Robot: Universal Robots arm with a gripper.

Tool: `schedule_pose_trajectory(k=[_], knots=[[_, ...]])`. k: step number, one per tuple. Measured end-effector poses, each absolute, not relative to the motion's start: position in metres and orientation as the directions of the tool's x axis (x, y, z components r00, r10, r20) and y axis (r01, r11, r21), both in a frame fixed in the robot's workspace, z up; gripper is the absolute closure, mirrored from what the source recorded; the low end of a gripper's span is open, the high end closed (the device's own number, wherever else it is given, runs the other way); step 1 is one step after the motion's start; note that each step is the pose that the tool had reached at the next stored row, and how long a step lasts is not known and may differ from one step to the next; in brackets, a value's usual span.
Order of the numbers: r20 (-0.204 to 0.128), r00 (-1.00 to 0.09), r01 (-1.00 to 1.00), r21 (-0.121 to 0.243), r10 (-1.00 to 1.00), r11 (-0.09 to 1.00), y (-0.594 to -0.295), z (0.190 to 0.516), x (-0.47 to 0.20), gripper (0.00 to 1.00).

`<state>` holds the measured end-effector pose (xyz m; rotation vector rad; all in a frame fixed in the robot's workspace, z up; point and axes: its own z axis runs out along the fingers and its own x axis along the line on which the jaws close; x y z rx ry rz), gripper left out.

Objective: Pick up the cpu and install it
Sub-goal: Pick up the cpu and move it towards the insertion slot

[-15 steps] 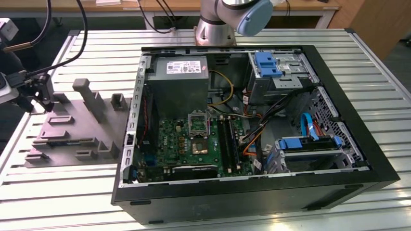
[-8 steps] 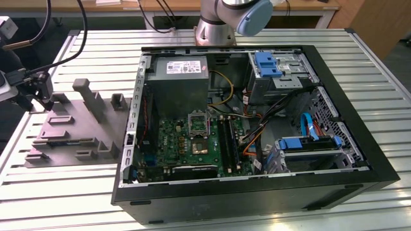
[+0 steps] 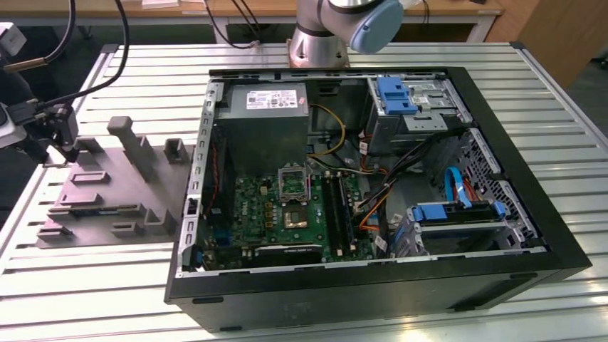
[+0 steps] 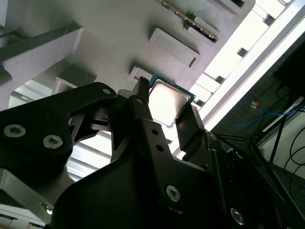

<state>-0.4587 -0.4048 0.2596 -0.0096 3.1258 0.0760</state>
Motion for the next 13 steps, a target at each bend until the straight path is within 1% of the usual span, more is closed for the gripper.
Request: schedule_pose_trajectory(k=[13], knots=[[-0.015,-1.000,-0.007,0.045,-0.006,0.999,-0.4024,0.2631,-0.4587,0.53]])
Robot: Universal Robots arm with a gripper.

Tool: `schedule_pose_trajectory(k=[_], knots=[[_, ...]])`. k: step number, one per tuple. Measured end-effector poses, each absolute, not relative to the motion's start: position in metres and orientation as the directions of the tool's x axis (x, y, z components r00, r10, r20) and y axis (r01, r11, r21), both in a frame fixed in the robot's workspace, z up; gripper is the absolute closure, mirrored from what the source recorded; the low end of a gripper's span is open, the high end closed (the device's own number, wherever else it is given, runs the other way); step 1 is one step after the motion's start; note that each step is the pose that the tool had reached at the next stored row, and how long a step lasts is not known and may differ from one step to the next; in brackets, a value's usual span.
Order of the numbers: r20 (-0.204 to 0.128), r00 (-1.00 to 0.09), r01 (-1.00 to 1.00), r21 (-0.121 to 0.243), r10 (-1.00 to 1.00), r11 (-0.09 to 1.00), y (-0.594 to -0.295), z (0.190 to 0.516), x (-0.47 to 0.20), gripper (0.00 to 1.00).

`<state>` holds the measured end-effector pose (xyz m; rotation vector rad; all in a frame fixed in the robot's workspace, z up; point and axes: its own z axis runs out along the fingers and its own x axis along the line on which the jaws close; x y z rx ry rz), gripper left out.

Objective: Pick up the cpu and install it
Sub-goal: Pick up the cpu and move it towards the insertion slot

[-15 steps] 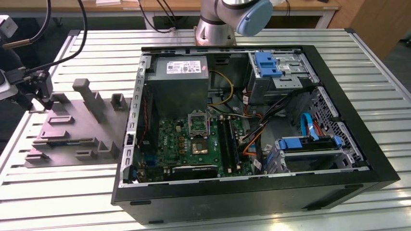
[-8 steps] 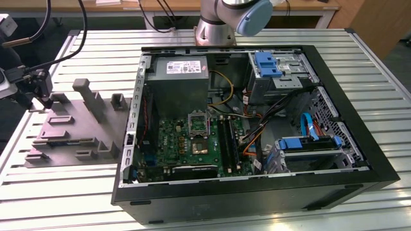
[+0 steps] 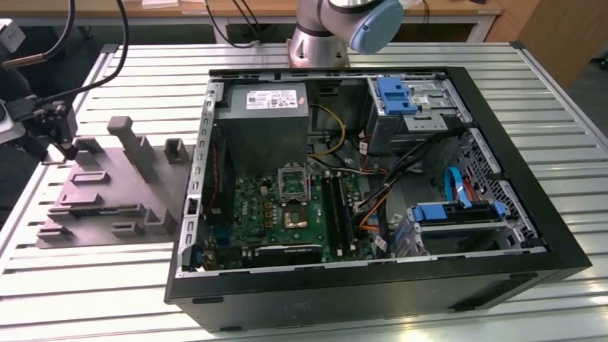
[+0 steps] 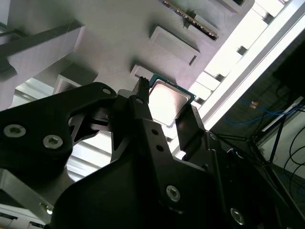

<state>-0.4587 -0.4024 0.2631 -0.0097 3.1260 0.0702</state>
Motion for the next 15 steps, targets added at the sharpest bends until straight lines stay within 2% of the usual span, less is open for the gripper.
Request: schedule_pose_trajectory(k=[15], knots=[[-0.015,-1.000,-0.007,0.042,-0.006,0.999,-0.4009,0.2676,-0.4587,0.53]])
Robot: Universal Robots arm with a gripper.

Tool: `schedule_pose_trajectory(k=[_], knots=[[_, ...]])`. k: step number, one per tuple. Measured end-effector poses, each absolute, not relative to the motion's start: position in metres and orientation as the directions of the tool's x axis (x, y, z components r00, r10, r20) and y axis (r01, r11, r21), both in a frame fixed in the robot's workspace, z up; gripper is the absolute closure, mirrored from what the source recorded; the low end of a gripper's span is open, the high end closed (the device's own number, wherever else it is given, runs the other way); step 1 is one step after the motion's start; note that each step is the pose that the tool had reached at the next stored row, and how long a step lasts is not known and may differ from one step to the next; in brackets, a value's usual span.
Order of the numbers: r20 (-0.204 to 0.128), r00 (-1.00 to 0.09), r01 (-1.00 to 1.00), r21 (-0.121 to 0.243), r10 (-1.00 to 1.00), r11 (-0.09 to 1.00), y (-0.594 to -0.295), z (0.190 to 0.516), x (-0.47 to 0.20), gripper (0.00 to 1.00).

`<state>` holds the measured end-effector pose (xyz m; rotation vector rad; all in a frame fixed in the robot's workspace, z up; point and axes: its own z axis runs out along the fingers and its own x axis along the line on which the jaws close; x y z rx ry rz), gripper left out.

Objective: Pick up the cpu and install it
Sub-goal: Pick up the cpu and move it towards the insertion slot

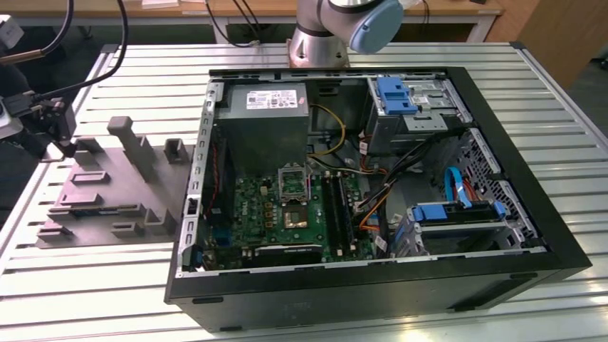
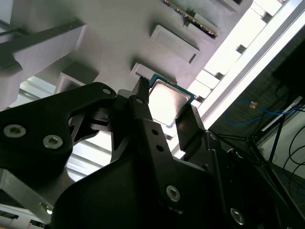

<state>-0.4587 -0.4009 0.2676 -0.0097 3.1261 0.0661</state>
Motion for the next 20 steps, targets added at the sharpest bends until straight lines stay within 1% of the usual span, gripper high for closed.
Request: schedule_pose_trajectory(k=[20], knots=[[-0.015,-1.000,-0.006,0.039,-0.006,0.999,-0.3980,0.2705,-0.4587,0.53]])
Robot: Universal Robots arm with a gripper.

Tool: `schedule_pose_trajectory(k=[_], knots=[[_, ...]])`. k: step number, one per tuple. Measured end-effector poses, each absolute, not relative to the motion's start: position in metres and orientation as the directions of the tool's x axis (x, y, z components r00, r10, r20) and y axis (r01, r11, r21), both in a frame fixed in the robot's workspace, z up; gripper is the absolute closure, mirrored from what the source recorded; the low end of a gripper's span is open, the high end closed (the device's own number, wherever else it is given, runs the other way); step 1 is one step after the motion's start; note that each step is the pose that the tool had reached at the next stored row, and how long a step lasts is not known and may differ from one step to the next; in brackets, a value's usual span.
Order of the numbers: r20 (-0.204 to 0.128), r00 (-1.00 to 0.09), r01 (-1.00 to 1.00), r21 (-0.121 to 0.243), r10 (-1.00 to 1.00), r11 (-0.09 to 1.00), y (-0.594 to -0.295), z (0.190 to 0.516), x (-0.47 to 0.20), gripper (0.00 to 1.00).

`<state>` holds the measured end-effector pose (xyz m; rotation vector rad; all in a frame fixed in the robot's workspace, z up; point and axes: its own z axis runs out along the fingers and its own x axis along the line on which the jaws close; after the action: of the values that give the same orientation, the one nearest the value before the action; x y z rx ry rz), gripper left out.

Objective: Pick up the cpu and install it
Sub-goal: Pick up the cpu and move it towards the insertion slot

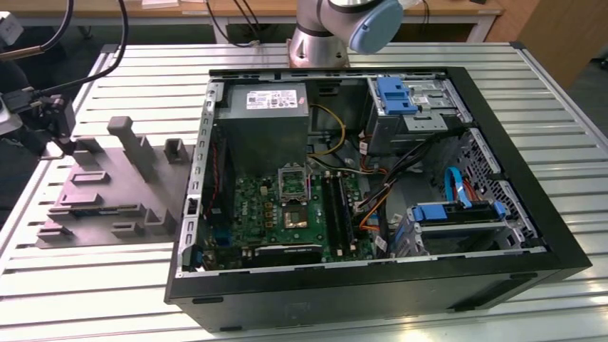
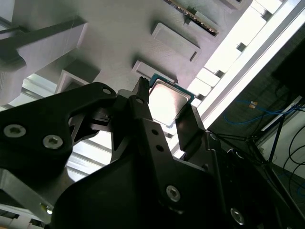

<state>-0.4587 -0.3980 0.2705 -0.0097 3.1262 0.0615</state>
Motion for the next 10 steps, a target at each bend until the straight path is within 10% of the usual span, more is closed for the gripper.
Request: schedule_pose_trajectory(k=[10], knots=[[-0.015,-1.000,-0.006,0.036,-0.006,0.999,-0.3965,0.2736,-0.4587,0.53]])
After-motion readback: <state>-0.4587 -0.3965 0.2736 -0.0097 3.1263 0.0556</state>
